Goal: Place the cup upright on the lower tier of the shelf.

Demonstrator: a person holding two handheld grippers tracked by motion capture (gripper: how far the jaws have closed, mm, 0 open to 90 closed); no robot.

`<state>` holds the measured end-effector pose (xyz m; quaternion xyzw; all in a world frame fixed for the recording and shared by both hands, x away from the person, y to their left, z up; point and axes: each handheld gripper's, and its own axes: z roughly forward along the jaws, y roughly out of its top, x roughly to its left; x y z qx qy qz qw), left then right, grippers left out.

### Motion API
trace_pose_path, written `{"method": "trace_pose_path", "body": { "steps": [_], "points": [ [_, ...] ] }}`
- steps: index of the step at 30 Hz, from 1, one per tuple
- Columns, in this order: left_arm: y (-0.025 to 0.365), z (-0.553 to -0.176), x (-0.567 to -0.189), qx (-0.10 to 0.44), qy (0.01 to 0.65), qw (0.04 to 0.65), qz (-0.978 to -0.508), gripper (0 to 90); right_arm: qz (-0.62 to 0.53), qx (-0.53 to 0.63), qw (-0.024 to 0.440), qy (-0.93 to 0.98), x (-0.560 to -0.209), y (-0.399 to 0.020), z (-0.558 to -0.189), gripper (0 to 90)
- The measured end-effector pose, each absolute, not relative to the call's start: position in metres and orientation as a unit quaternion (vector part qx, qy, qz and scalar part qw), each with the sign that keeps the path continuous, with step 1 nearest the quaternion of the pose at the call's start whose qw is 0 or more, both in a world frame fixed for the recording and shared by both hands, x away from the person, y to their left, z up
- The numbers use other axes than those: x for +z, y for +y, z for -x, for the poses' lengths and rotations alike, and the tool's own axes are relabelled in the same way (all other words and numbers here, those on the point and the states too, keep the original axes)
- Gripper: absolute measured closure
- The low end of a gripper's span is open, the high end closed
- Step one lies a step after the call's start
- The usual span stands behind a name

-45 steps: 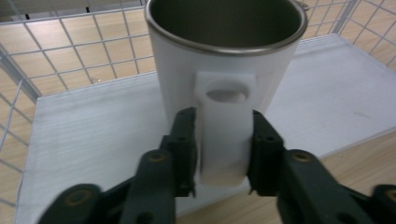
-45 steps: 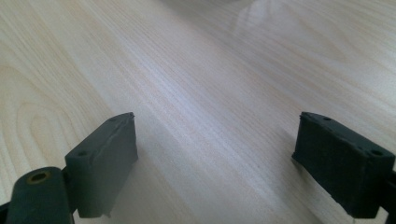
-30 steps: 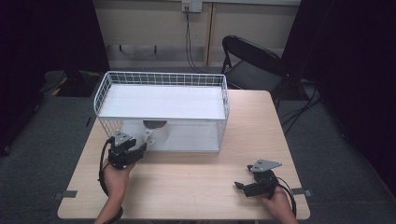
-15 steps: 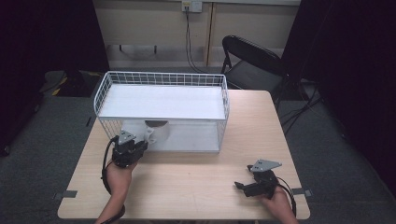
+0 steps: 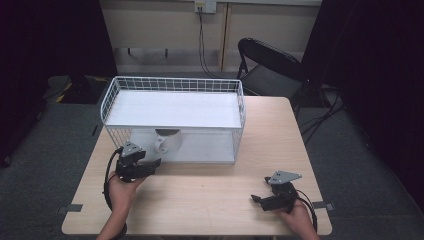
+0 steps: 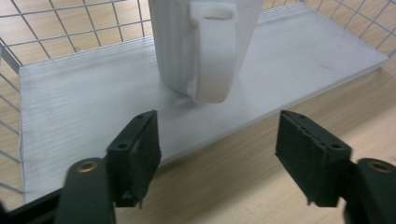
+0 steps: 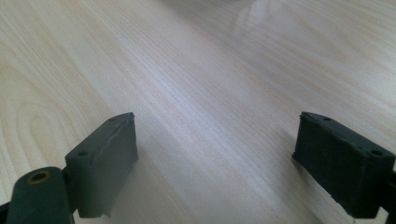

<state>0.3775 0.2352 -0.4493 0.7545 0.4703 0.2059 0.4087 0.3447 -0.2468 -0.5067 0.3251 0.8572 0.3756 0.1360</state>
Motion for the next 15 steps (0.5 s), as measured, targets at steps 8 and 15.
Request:
{"method": "trace_pose_path", "body": {
  "steps": [8,15],
  "points": [
    [0.2413,-0.3739,-0.4497,0.192,0.464,0.417,-0.758,22.5,-0.325,0.376,0.136,0.857,-0.5067,-0.2468,-0.3447,12.2],
    [0.2456,-0.3672,-0.4482,0.195,0.441,0.406,-0.776,21.3,-0.327,0.375,0.136,0.857,-0.5066,-0.2477,-0.3432,12.2]
  ]
}}
